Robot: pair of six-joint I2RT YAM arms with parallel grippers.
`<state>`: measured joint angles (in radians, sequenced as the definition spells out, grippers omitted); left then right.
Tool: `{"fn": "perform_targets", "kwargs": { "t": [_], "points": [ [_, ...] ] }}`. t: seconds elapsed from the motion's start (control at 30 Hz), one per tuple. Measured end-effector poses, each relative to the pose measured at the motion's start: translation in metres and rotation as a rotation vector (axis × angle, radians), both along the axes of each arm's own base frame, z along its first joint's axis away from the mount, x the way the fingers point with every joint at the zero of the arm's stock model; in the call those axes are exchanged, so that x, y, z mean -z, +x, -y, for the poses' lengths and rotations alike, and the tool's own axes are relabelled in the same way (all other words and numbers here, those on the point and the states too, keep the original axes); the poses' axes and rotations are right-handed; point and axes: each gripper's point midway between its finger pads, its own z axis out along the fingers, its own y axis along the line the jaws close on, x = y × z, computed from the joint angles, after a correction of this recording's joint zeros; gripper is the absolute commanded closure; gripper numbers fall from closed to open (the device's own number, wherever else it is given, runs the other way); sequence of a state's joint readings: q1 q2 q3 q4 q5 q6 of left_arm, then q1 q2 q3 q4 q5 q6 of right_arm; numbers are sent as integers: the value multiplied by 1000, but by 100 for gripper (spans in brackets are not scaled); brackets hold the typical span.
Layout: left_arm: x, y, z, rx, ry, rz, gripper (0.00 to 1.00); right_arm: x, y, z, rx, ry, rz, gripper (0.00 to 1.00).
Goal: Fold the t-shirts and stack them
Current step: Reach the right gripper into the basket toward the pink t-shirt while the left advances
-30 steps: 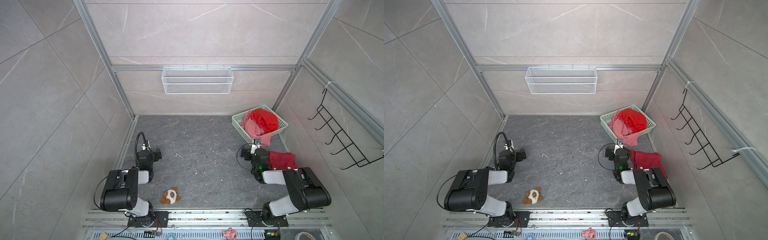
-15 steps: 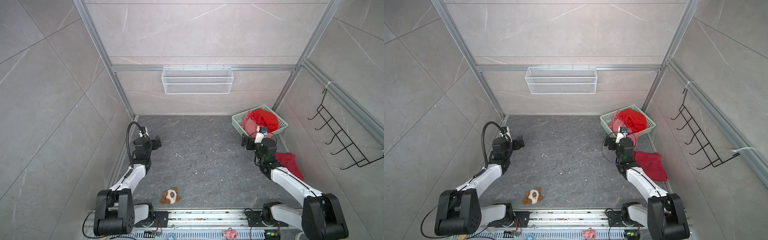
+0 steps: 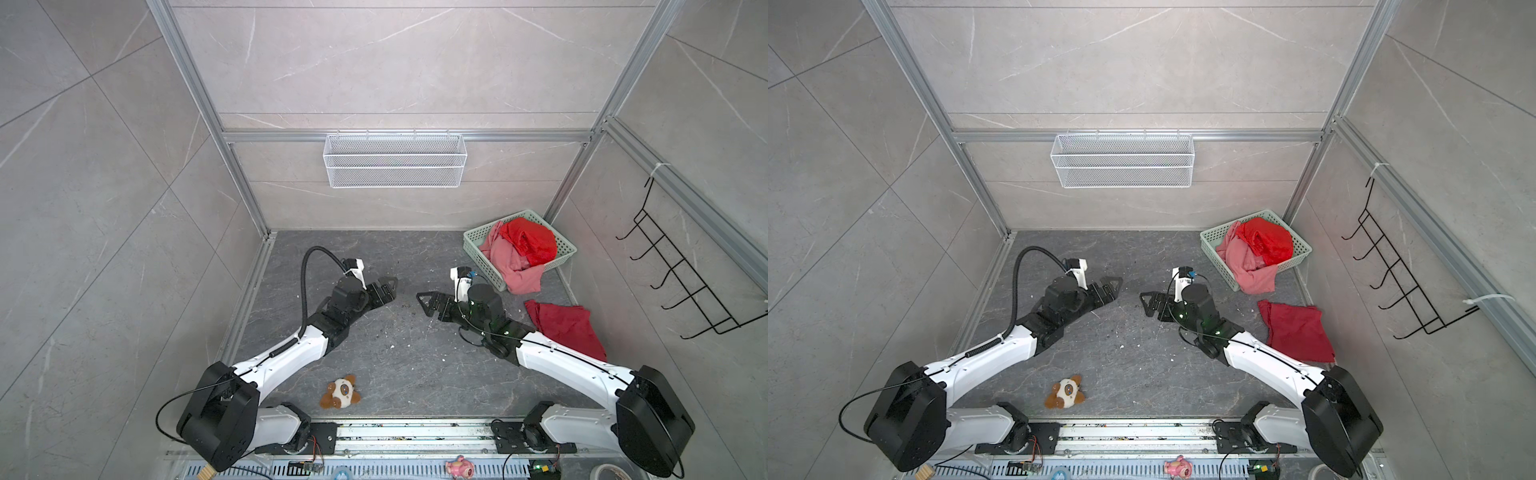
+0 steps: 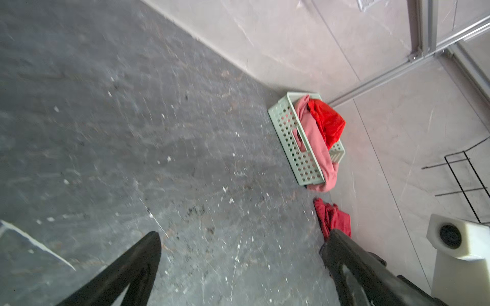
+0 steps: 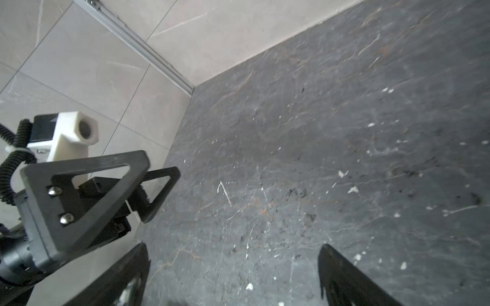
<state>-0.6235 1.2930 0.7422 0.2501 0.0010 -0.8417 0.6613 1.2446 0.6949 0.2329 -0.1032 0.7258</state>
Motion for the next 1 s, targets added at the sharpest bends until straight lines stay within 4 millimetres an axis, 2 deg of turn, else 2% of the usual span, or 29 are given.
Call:
{"fn": "perform_targets", "kwargs": {
  "t": [0.1, 0.37, 0.47, 0.63, 0.8, 0.9, 1.0],
  "points": [
    [-6, -7, 10, 22, -29, 8, 0, -5, -2, 0, 6, 19, -4, 0],
    [-15, -6, 13, 31, -47, 29, 0, -1, 5, -18, -30, 23, -108, 0],
    [-19, -4, 12, 36, -9, 54, 0, 5, 11, -11, -1, 10, -120, 1],
    [-31, -4, 1, 29, 79, 141, 0, 9, 36, 23, 176, -172, -76, 0],
    [-37, -5, -6, 41, 174, 186, 0, -33, 82, 64, 409, -424, 94, 0],
    [-33, -5, -6, 51, 197, 189, 0, -41, 103, 99, 540, -563, 143, 0],
    [-25, -2, -3, 64, 214, 178, 0, -31, 124, 143, 653, -671, 125, 0]
  ]
}}
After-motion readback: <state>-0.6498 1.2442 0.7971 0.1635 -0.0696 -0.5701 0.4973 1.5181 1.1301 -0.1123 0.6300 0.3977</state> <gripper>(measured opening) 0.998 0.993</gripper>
